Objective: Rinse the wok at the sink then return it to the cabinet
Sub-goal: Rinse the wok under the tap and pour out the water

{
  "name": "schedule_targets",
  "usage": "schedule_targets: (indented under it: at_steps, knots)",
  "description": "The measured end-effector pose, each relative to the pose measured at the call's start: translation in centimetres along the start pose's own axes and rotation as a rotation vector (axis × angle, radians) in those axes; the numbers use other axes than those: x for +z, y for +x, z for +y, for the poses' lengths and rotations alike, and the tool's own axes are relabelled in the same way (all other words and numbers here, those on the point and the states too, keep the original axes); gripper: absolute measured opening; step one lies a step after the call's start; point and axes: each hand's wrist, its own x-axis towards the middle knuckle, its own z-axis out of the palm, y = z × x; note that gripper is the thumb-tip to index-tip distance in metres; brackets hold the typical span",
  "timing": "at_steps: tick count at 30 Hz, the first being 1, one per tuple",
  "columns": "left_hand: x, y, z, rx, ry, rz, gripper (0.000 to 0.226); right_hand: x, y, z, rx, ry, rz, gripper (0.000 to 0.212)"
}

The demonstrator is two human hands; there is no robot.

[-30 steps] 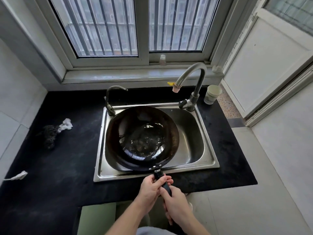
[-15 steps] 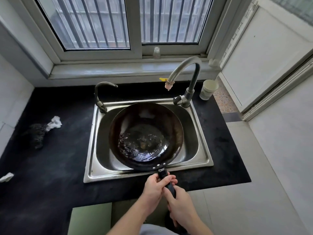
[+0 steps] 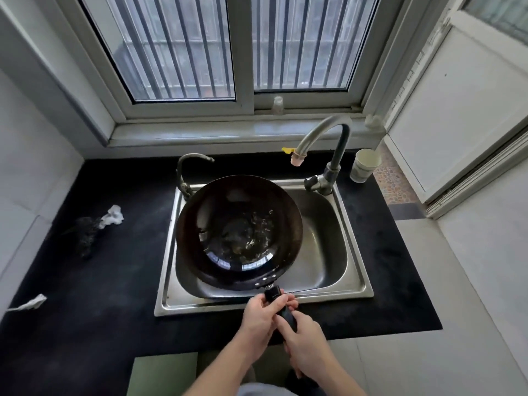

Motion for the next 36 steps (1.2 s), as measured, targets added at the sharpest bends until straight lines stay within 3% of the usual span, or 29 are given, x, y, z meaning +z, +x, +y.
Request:
schedule_targets:
  at_steps: [10, 15, 22, 36]
  knots:
    - [1.2, 1.2, -2.4, -0.109, 0.073, -0.024, 0.03, -1.1, -0.9, 2.1, 0.088, 0.05, 0.019, 0.026]
    - [2.6, 2.0, -1.0, -0.086, 0.017, -0.034, 0.038, -2.3, 0.4, 1.3, 0.043, 0.012, 0.035, 0.029]
    - [2.1, 1.9, 0.7, -0.02, -0.02, 0.028, 0.033, -2.3, 1.5, -0.6, -0.03, 0.016, -0.009, 0.024]
    - [1.6, 1.6, -2.1, -0.116, 0.024, 0.034, 0.031, -1.7, -0.2, 1.6, 0.061, 0.039, -0.02, 0.031]
